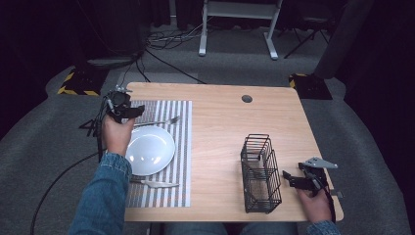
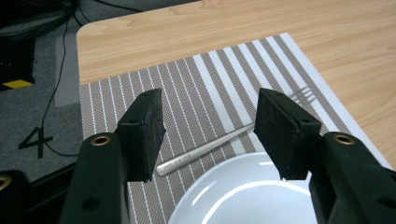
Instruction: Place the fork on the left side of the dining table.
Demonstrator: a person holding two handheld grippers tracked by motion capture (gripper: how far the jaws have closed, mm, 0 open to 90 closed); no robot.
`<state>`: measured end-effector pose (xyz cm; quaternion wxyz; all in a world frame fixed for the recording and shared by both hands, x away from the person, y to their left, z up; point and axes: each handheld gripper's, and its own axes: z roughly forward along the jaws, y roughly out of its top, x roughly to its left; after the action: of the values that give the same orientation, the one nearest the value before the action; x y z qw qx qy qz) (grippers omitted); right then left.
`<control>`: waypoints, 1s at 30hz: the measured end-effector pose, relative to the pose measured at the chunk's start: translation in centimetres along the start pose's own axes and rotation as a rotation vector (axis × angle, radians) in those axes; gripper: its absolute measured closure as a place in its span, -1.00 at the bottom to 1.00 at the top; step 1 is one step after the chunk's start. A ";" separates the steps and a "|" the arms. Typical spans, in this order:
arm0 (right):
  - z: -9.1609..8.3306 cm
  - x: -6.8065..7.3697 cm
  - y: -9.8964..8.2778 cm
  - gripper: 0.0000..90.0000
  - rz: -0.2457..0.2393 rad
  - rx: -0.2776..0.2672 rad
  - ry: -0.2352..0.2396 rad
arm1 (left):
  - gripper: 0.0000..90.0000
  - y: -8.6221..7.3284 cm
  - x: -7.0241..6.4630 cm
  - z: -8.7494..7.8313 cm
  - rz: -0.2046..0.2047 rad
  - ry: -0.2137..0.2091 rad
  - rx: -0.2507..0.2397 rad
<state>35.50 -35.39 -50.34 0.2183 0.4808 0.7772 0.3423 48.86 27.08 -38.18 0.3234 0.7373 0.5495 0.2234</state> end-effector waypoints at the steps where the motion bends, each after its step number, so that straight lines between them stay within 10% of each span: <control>1: 0.0 0.0 0.0 -0.55 0.000 0.000 0.000 | -0.07 -0.1 -0.3 -0.6 0.007 -0.010 -0.013; 14: 0.0 0.0 0.0 -0.55 0.002 0.000 0.001 | -0.15 -2.6 -3.0 -7.4 0.106 -0.042 -0.106; 30: 0.1 0.0 0.1 -0.55 -0.003 -0.002 0.007 | -0.16 -8.1 -6.5 -13.2 0.123 -0.147 -0.153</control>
<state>35.60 -35.37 -50.34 0.2166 0.4783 0.7783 0.3443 32.44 25.41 -34.76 0.4039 0.7571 0.4594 0.2294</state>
